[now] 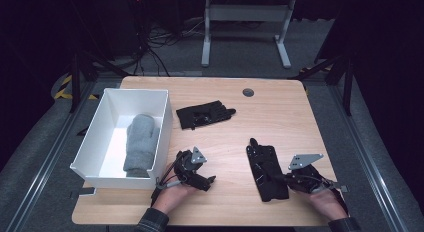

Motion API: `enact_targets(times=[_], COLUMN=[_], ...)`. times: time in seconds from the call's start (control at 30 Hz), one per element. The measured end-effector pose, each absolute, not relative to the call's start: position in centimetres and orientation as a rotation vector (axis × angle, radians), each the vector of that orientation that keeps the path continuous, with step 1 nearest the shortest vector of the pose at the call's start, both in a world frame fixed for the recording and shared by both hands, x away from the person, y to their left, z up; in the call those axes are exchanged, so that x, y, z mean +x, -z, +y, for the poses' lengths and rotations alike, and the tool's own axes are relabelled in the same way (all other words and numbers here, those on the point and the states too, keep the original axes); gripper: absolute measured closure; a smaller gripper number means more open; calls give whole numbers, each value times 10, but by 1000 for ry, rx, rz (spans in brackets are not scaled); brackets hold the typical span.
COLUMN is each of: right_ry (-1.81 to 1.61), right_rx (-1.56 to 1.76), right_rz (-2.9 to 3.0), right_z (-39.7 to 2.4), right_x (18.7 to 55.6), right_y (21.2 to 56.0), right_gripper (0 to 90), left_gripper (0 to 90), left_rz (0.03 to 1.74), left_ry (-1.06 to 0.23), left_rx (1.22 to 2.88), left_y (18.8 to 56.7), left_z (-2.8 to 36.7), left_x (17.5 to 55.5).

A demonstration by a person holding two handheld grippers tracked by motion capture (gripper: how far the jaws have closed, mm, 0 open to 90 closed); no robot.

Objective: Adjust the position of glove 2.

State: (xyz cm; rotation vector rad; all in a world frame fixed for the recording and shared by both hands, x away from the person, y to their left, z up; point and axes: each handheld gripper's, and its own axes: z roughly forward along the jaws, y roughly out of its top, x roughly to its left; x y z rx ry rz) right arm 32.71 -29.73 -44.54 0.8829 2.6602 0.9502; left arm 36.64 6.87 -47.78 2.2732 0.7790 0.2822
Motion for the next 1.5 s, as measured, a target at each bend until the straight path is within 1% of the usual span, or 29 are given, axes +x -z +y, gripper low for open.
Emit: enact_targets(times=[0.17,0.27,0.3,0.53,0.63,0.67,0.77,0.83,0.87,0.9,0.93,0.97,1.0,1.07,1.1,1.13,1.2,1.23,1.33,1.37,1.5], right_ry=[-963,-1002,-1020,-996,-987,-985,-970,-963,-968,-972,-963,-959,-950,-958,-958,-964,-983,-986,-980,-979,-978], right_rx=[851,859,866,1020,1089,1104,1144,1170,1182,1189,1186,1186,1188,1195,1195,1198,1193,1197,1198,1199,1200], right_rz=[2678,2641,2614,2432,2358,2348,2321,2311,2305,2302,2299,2295,2287,2276,2276,2270,2244,2241,2242,2242,2244], right_z=[-293,-295,-298,-325,-340,-343,-352,-356,-357,-358,-358,-357,-356,-357,-357,-357,-358,-358,-358,-358,-357], right_x=[321,321,322,334,341,342,347,349,349,350,351,351,351,352,352,352,352,353,353,353,353], right_y=[445,440,437,440,446,448,453,456,457,459,461,462,463,464,464,465,467,468,468,468,468], right_gripper=[900,879,850,508,401,393,333,310,307,304,292,292,286,277,277,266,232,229,219,215,202], left_gripper=[2,2,2,1,0,0,3,29,78,169,222,245,288,414,414,504,630,674,894,900,900], left_rz=[779,779,780,777,775,772,770,773,766,768,771,770,769,772,779,787,811,819,853,873,920], left_ry=[-282,-282,-282,-279,-278,-279,-286,-282,-280,-280,-282,-283,-282,-280,-266,-263,-245,-241,-222,-202,-203], left_rx=[2273,2273,2273,2278,2279,2279,2278,2275,2278,2278,2281,2283,2281,2275,2261,2250,2234,2243,2226,2223,2227], left_y=[478,478,478,478,477,478,477,476,473,471,470,469,467,465,462,460,455,453,448,446,442], left_z=[69,69,69,69,69,69,68,68,69,68,67,67,67,67,67,68,68,69,69,68,63], left_x=[366,366,366,367,367,367,368,368,367,367,367,368,369,370,372,374,379,382,391,395,411])
